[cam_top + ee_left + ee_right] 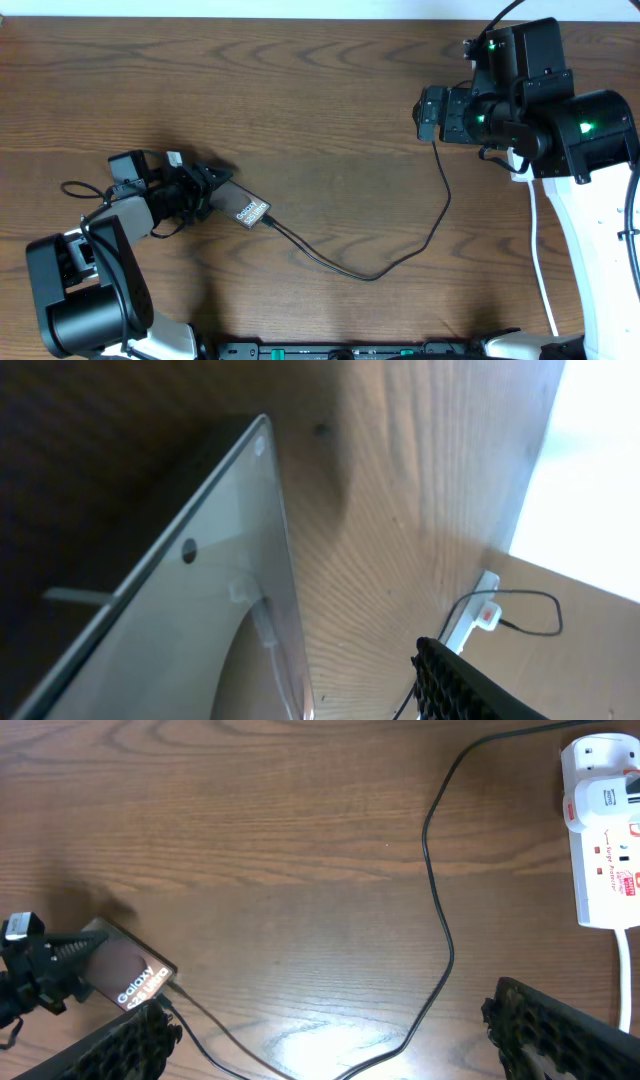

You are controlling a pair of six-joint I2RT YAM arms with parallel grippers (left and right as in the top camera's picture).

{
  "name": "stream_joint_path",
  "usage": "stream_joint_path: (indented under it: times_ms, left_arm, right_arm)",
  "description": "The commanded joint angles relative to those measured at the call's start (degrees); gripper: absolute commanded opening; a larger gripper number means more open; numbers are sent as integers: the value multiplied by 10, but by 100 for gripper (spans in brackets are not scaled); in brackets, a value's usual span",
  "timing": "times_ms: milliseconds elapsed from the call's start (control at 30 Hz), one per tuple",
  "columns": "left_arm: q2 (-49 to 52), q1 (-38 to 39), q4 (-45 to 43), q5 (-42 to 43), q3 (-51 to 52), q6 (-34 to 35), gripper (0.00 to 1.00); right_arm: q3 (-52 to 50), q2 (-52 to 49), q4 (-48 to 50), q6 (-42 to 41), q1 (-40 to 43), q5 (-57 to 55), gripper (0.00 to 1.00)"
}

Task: Plug charger to phone and switch on socket
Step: 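Lower the phone flat onto the table with the left gripper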

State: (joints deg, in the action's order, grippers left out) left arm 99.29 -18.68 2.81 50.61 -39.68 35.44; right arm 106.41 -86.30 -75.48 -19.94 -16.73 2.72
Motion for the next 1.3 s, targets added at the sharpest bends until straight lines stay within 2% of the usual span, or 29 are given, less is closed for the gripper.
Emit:
stream_joint_path:
  times_ms: [0,733,1267]
  left_arm:
    - [26,-1,43,-150,22,6,63]
    - [17,-1,161,-273,22,12,64]
    - [17,-1,201,-302,22,12,64]
  right_arm:
    - [0,3,-2,-1,-2,-9,99]
    - [0,3,-1,-2,-2,-9,99]
    - [0,3,-2,-1,-2,-9,99]
